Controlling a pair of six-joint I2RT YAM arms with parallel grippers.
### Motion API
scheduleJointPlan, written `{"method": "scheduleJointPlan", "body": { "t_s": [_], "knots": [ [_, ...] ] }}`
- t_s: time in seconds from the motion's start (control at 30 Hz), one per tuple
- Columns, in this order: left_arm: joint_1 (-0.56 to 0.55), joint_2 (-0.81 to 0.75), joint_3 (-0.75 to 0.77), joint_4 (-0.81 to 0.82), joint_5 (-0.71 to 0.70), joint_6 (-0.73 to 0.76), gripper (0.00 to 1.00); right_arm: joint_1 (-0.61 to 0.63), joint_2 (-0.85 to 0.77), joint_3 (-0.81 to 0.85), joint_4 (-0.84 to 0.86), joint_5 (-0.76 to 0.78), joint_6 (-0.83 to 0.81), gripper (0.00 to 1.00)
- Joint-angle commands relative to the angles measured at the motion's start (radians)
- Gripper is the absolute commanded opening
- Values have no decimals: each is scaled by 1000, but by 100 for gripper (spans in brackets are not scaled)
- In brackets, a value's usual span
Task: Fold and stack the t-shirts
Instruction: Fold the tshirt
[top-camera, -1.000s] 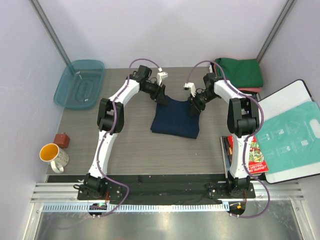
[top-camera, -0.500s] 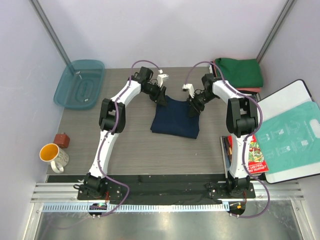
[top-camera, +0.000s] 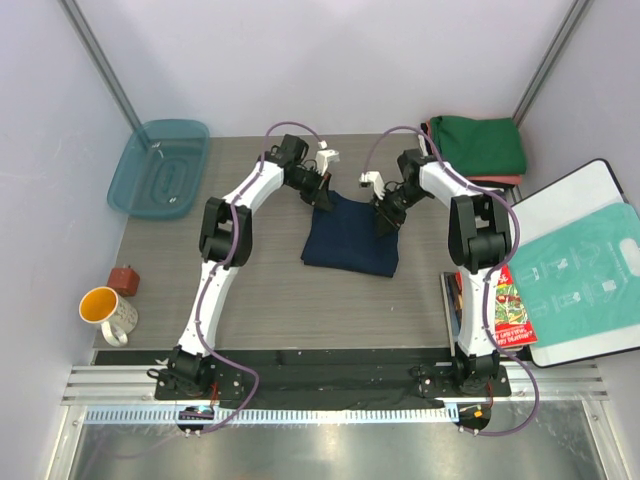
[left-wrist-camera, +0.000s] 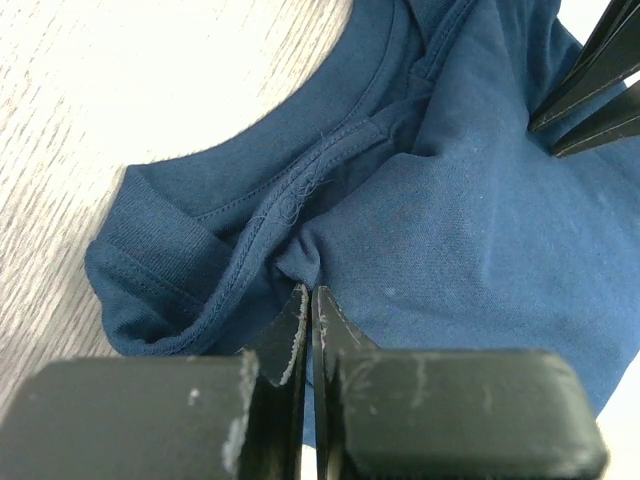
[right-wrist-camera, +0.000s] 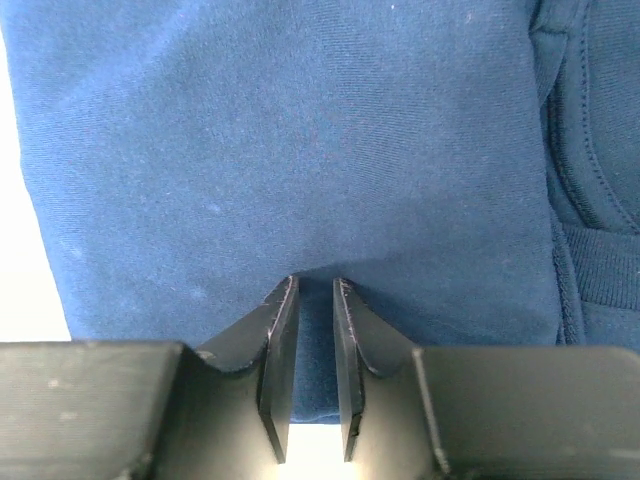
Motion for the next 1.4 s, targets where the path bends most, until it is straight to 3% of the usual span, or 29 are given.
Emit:
{"method": "scheduleJointPlan", "body": {
  "t_s": [0.0, 0.5, 0.9, 0.97, 1.07, 1.17, 1.27, 1.37],
  "knots": [
    [-5, -44, -6, -4, -19, 10, 0, 10, 10, 29, 4, 40, -11, 25],
    [9, -250, -132, 125, -137, -7, 0, 41, 20, 29, 16, 77, -9, 23],
    [13, -228, -169, 134, -347, 65, 1, 47, 2, 20, 15, 87, -15, 23],
    [10, -205, -156, 131, -399, 73, 21, 48, -6, 8, 15, 90, -20, 24],
    [10, -196, -144, 132, -462, 77, 22, 50, -26, -8, 16, 102, -25, 29],
    [10, -230, -182, 192, -528, 85, 42, 50, -59, -12, 23, 103, -6, 38],
    [13, -308, -265, 296, -547, 88, 46, 50, -101, 9, 52, 103, 72, 45],
    [13, -380, -284, 313, -459, 94, 45, 35, -156, 46, 107, 87, 194, 54]
  ]
}}
